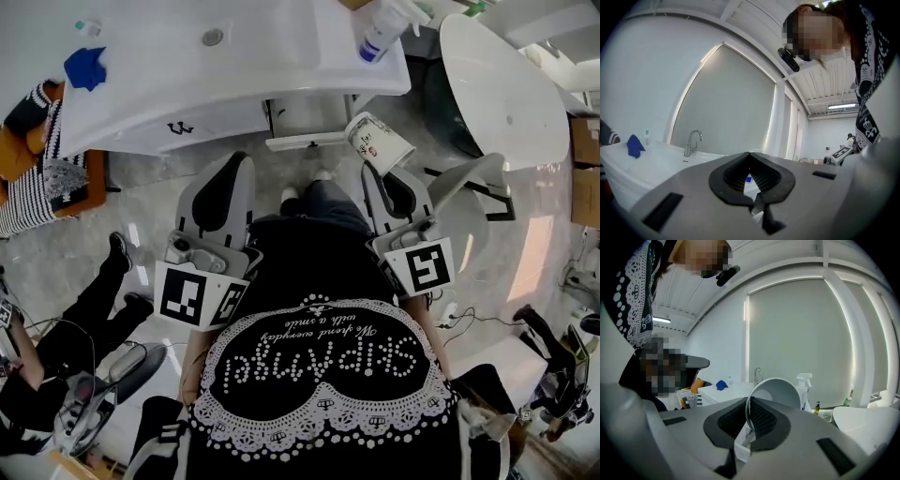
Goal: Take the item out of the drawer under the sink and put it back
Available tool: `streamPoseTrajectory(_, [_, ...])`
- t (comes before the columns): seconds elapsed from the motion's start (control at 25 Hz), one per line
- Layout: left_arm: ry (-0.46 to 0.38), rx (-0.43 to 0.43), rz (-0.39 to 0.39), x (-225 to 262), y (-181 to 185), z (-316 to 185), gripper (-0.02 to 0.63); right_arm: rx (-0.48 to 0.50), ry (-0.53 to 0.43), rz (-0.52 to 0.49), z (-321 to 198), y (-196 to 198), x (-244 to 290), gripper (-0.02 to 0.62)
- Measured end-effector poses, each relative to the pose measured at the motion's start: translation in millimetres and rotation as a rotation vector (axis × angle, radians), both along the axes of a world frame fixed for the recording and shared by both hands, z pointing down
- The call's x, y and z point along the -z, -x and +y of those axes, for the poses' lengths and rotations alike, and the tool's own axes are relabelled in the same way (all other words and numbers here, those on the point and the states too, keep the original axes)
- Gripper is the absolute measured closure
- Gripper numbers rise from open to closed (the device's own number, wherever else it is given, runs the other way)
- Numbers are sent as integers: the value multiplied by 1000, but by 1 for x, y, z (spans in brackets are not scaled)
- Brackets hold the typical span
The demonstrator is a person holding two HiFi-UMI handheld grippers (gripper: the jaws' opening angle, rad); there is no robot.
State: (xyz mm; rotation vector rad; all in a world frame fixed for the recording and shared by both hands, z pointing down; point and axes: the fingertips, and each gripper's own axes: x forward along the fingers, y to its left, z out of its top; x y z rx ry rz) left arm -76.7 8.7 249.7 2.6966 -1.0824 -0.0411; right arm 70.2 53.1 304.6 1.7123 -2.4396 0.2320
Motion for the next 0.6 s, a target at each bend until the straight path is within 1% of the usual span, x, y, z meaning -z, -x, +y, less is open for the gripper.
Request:
streamPoseTrajectory(0.28, [2,-3,-2,-1,-1,-2,603,-17,4,-23,-3,-6,0,571])
streamPoseTrajectory(0.6, [-4,21,6,2,6,-2,603,6,7,-21,-6,-1,1,571])
